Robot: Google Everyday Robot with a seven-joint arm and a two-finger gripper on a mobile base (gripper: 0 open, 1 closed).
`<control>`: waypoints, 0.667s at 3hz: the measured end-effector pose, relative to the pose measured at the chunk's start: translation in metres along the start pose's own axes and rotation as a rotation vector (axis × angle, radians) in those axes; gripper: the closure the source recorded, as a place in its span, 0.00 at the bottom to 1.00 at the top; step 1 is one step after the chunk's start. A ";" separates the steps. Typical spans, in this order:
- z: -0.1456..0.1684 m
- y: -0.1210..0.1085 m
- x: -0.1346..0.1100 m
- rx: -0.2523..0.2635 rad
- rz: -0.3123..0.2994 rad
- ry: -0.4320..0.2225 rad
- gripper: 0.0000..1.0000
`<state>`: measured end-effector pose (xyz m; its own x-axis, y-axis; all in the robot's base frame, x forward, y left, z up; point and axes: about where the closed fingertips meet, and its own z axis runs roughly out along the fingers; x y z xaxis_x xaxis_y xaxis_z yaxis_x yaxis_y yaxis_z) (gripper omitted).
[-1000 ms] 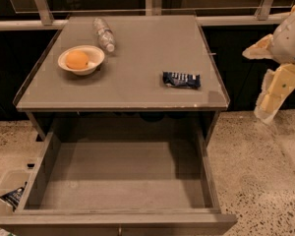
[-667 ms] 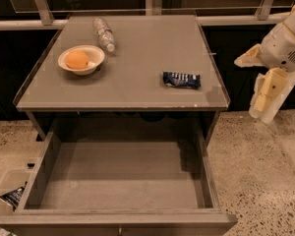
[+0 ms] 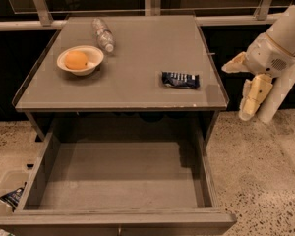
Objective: Place rxbar blueberry into top drawer
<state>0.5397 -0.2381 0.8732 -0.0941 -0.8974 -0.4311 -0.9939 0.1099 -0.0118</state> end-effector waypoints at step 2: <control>0.055 -0.021 -0.016 -0.028 -0.129 -0.251 0.00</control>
Offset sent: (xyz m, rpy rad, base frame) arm 0.0489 0.0714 -0.0552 0.4180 -0.1526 0.2405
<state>0.5654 -0.2025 0.8305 0.0469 -0.7690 -0.6375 -0.9983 -0.0131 -0.0576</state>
